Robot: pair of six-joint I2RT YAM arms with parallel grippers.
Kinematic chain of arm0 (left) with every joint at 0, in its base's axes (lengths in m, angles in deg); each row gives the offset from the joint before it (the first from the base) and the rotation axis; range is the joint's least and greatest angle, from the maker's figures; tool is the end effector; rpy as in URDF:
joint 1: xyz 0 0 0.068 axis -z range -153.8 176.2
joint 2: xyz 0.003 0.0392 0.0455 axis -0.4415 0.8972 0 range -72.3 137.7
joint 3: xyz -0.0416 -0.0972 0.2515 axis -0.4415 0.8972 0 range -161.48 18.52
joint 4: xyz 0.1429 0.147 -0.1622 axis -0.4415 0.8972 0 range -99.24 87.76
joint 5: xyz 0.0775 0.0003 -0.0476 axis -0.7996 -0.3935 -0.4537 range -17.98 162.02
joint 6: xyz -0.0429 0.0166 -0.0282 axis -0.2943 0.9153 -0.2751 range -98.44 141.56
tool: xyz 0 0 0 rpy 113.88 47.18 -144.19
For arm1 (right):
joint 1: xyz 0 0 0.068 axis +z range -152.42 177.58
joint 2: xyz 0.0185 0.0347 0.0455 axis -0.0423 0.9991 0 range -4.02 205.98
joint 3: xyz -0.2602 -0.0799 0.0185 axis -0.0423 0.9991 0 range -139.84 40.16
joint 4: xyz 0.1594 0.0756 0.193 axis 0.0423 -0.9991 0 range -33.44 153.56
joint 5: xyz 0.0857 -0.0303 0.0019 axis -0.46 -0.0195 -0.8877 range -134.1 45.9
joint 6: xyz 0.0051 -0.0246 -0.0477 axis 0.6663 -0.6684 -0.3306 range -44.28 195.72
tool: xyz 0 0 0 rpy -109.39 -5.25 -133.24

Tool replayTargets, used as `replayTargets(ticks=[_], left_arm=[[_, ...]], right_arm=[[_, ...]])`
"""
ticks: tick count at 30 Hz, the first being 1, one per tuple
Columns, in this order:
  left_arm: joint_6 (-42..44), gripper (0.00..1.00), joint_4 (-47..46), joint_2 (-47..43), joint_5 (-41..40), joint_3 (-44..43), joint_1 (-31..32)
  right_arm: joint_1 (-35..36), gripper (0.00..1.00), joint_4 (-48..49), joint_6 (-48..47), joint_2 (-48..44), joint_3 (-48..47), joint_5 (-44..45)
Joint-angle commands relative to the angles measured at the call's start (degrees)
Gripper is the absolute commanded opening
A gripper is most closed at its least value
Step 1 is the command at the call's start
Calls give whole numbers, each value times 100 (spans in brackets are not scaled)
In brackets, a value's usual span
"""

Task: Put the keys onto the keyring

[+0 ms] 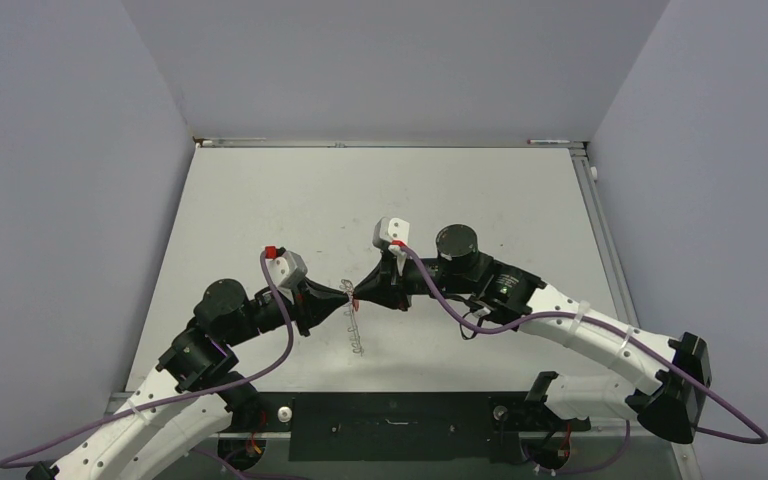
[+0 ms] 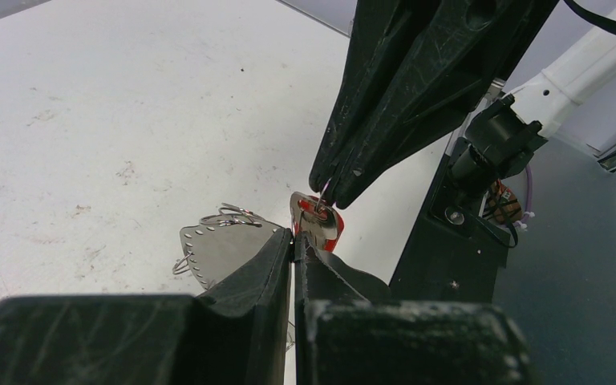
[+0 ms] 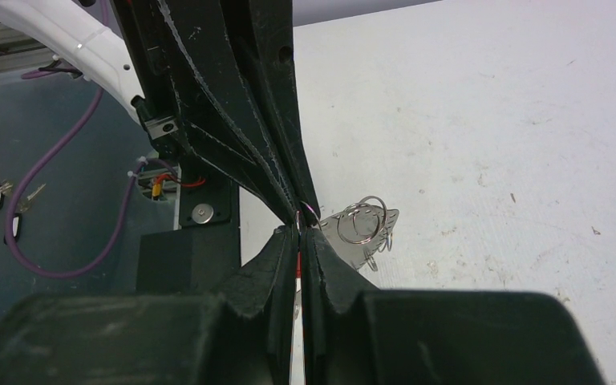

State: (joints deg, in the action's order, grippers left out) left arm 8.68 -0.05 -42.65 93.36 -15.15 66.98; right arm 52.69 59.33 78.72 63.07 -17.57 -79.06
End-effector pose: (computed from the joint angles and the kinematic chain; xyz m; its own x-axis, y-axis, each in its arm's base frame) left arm 0.0955 -0.0997 0.3114 -0.2634 -0.0472 -0.9635 0.8454 0.4698 -0.2541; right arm 0.1372 0.2323 0.3519 -0.1860 -0.1917 -0.9637 -0.9824 0.0220 0.1853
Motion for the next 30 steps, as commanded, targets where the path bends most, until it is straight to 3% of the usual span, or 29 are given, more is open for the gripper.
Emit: replayTargets(ticks=[1, 30], left_arm=[[-36, 0, -471, -21, 127, -78, -26], [-21, 0, -443, -3, 98, -87, -26]], right_arm=[[-116, 5, 534, 163, 75, 28, -218], [-197, 5, 620, 271, -113, 132, -512]])
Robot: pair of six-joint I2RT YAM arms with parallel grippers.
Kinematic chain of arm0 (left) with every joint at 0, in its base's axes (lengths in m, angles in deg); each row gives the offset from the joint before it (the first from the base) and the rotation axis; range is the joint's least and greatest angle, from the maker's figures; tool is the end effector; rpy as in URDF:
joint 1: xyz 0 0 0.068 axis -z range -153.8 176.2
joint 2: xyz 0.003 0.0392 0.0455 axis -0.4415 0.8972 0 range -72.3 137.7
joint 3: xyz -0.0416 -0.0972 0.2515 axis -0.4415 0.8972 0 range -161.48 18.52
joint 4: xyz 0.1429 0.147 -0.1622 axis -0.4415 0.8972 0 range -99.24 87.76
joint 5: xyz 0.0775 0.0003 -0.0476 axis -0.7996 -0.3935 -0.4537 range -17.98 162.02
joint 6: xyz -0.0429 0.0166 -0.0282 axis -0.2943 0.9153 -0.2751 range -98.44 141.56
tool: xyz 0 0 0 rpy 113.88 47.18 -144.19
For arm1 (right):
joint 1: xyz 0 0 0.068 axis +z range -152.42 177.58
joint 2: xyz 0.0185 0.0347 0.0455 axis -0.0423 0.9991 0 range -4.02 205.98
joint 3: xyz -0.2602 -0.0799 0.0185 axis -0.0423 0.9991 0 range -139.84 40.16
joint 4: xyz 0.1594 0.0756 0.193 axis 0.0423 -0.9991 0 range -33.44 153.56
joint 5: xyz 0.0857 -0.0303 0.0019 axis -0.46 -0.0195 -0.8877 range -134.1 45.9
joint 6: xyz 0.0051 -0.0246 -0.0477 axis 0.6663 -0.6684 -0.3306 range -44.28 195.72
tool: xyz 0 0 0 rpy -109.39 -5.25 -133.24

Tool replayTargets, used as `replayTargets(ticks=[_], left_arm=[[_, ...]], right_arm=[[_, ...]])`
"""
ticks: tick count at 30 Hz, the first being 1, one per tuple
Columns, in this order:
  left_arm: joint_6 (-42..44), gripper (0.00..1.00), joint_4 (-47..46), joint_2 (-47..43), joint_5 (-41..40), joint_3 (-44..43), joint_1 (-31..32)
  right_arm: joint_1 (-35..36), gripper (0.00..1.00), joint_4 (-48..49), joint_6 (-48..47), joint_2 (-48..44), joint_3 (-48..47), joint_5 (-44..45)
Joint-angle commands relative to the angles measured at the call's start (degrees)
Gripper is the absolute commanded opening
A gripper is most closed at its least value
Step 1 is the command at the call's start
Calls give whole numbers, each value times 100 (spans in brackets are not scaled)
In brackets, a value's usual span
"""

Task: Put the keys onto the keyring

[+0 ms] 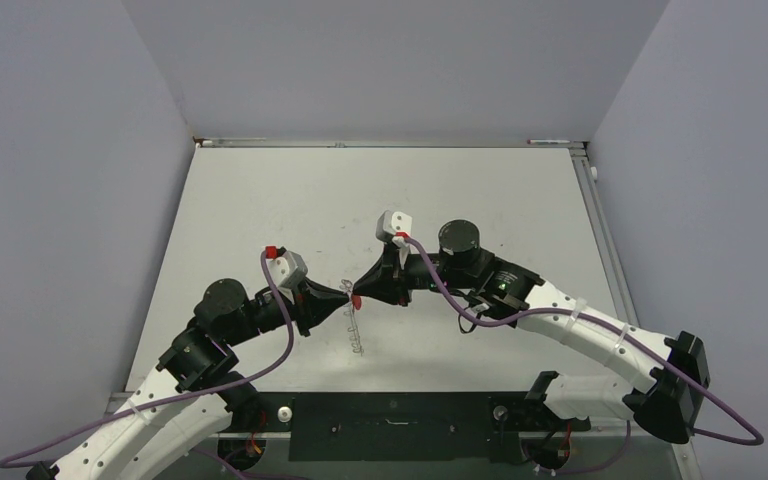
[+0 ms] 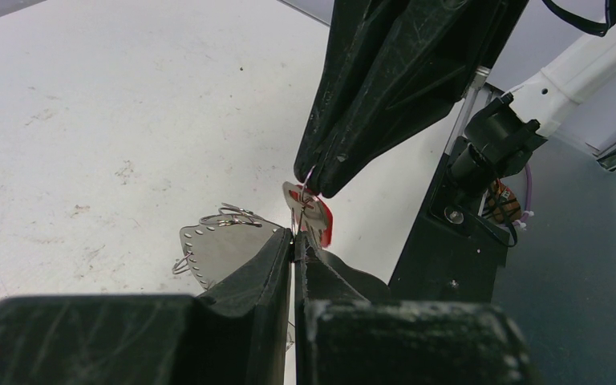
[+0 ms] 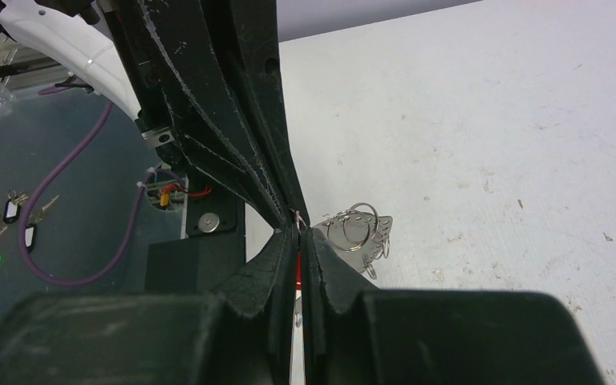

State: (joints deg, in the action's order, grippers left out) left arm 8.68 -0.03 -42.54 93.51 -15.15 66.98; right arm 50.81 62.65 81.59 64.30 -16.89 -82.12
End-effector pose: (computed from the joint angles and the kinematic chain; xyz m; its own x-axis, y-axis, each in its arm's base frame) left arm 0.0957 -0.1000 0.3111 -0.2653 -0.0452 -0.9631 0.8462 0.4679 -0.2551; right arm 0.1466 0.2328 0.3483 -0.2270 -0.1691 -0.9591 -0.9734 0.0066 0.2292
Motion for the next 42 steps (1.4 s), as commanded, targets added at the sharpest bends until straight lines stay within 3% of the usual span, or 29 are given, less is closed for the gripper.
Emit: replayTargets(ticks=[1, 42], left_arm=[[-21, 0, -446, -17, 78, -87, -26], [-39, 0, -552, -118, 190, -43, -26]], right_arm=[[-14, 5, 292, -16, -253, 75, -210], [-209, 5, 508, 234, 110, 101, -364]])
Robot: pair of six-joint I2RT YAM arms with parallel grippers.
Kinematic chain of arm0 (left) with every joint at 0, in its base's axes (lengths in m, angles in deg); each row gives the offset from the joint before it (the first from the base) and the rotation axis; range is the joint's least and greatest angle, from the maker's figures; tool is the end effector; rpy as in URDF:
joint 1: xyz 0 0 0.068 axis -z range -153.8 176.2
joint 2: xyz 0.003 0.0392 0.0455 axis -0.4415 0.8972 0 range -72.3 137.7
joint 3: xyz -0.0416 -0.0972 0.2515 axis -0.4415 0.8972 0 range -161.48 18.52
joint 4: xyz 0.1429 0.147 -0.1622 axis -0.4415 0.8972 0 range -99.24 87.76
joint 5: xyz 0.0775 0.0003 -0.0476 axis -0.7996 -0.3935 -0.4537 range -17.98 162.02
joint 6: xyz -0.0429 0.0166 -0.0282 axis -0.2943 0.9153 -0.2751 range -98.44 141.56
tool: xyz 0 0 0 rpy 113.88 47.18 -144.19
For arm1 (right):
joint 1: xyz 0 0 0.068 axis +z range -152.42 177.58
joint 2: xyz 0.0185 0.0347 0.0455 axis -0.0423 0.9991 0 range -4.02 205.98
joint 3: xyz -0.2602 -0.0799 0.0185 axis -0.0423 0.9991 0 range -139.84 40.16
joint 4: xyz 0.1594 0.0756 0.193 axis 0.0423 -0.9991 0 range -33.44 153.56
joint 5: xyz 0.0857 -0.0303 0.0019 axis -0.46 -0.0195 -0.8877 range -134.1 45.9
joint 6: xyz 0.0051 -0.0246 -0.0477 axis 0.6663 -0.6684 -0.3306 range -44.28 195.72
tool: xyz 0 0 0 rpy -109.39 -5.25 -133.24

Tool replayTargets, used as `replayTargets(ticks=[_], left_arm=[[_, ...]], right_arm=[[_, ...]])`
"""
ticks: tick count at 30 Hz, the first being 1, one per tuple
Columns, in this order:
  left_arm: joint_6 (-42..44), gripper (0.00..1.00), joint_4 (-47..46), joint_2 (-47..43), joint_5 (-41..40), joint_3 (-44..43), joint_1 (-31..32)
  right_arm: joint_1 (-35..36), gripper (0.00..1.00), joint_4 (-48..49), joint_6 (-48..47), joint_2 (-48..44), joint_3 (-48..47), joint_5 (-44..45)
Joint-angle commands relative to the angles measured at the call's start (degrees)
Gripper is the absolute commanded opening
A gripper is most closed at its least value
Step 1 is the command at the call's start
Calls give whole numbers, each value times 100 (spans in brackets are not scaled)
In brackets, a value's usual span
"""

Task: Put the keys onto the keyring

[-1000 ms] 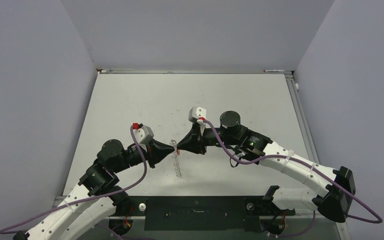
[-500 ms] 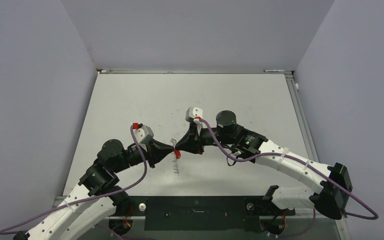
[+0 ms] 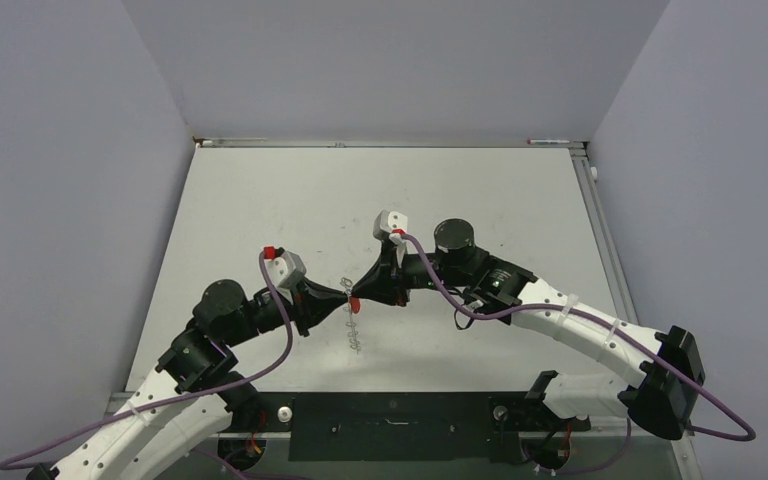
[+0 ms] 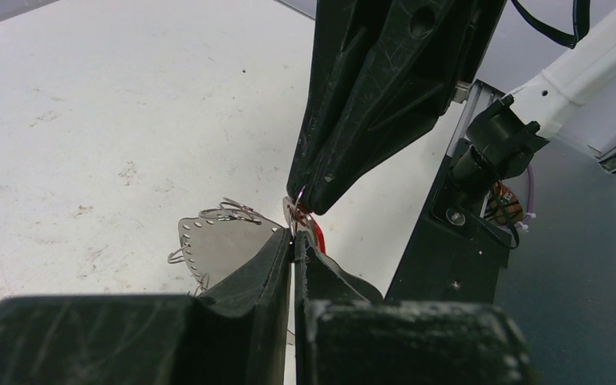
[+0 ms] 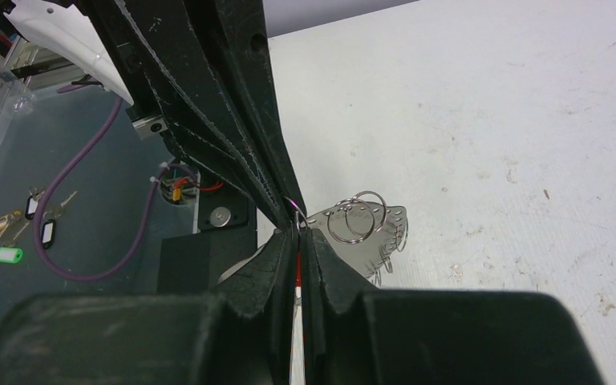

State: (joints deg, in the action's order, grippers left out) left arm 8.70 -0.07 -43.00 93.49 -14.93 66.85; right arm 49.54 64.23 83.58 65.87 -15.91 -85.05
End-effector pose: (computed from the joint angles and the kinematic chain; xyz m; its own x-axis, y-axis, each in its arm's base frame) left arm 0.0950 -0.0989 0.3108 -0.2613 -0.0488 -0.9640 0.8460 0.4694 -0.2531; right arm 0.1540 0.2347 0.3383 -0.2740 -0.1824 -0.9443 -0.9597 -0.0124 0.2808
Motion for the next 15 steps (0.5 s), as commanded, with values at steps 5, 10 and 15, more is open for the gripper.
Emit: replayTargets(ticks=[5, 10, 15], left_arm=[[-50, 0, -587, -82, 231, -56, -14], [-58, 0, -624, -106, 248, -39, -13], [-58, 0, -629, -136, 222, -39, -18]], right_arm=[[-108, 5, 360, 79, -28, 27, -113], [-111, 5, 374, 112, 4, 61, -158], [-108, 5, 374, 119, -21, 86, -213]])
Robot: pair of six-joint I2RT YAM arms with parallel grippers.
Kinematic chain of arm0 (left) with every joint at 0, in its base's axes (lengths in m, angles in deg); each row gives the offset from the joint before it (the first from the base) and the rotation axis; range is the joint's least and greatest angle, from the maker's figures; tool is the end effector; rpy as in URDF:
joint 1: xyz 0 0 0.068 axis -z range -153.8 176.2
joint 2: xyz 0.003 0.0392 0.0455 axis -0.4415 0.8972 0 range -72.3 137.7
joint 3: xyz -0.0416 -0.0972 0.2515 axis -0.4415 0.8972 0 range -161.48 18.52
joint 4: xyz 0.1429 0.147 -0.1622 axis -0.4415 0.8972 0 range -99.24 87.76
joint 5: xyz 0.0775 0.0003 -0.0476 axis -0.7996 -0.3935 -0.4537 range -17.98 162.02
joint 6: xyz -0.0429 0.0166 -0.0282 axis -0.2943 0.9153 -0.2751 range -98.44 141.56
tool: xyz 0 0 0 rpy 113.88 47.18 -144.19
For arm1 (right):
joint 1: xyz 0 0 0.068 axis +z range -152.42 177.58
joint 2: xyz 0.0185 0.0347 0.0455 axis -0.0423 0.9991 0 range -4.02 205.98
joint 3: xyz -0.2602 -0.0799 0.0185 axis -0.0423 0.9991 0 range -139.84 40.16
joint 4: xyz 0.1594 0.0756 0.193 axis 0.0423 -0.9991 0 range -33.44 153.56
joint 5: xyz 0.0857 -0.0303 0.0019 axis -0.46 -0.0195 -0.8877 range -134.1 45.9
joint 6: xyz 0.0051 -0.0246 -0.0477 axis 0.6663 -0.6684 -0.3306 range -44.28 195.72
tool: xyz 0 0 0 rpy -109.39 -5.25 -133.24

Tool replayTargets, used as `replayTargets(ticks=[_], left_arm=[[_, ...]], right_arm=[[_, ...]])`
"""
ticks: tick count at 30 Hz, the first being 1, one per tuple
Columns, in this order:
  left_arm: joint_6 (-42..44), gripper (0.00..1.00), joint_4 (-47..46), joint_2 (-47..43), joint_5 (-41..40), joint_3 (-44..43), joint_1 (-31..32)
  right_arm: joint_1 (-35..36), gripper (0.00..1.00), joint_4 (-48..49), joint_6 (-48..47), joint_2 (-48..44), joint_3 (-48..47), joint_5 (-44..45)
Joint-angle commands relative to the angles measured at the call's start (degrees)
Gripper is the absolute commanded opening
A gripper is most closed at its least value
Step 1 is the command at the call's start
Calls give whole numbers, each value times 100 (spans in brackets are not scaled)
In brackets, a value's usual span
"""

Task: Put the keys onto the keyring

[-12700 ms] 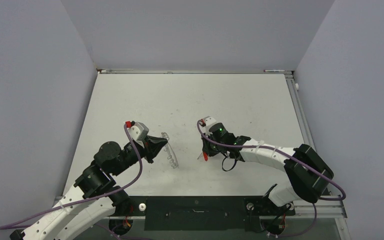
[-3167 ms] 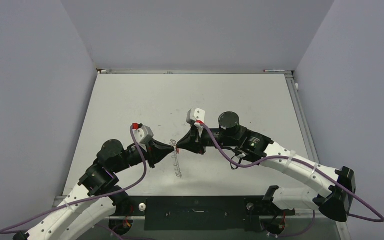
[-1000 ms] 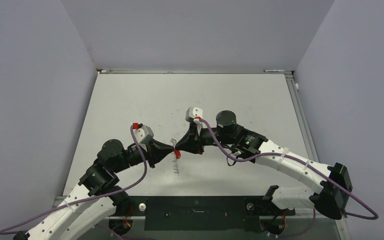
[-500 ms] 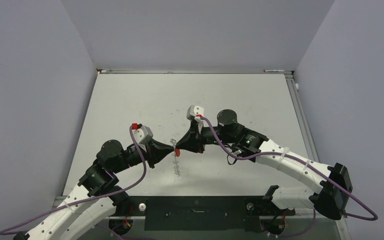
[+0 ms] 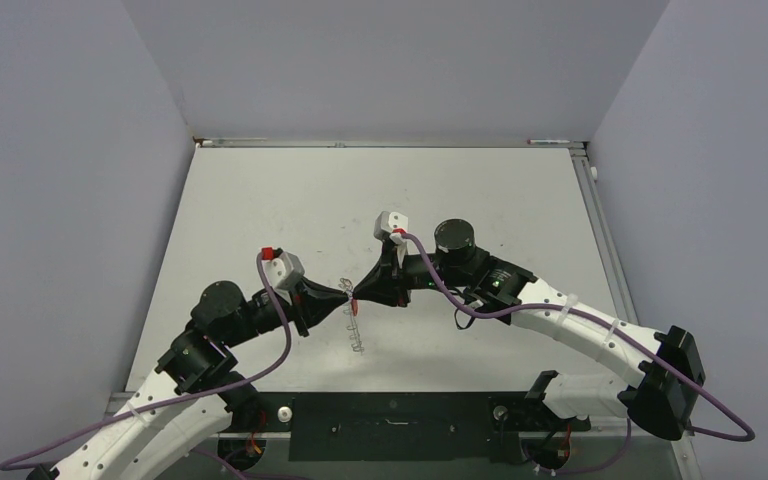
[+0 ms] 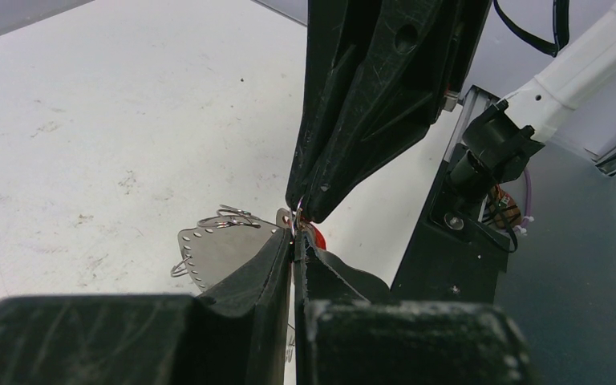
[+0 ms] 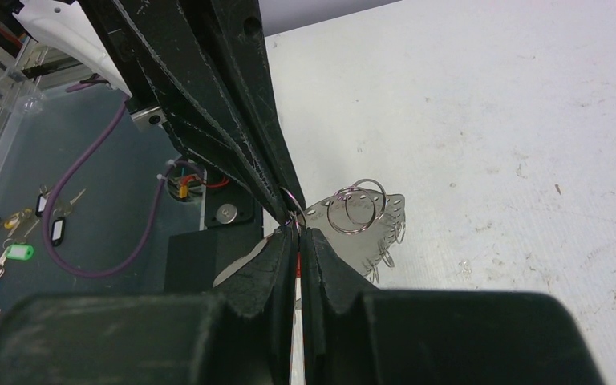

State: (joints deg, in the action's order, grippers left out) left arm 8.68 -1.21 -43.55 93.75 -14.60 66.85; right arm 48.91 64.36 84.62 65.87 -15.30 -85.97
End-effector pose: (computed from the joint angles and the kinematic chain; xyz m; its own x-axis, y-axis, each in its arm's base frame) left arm 0.0938 -0.0981 0.3120 -0.2447 -0.0630 -0.9676 0.8524 0.4616 -0.2456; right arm 0.1559 0.2328 0.3349 -0.2981 -0.1880 -0.9358 -0.9520 -0.0122 0.3057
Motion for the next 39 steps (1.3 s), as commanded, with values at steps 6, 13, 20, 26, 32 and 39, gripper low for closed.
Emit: replayTargets(ticks=[6, 13, 20, 26, 32, 39], left_arm=[[-47, 0, -532, -129, 174, -62, -13], [-50, 0, -541, -182, 141, -56, -13], [-22, 0, -550, -261, 129, -61, -13], [5, 0, -537, -309, 108, -63, -13], [14, 0, -514, -317, 128, -80, -13], [14, 0, -569, -346, 220, -65, -23]], right_arm=[[-45, 5, 361, 18, -13, 62, -157], [-49, 5, 368, 23, -52, 93, -102], [-44, 5, 422, 47, -46, 148, -216], [-44, 5, 471, 67, -62, 174, -259], [-44, 14, 444, 31, -97, 167, -310], [-35, 47, 506, -282, -467, 326, -194]])
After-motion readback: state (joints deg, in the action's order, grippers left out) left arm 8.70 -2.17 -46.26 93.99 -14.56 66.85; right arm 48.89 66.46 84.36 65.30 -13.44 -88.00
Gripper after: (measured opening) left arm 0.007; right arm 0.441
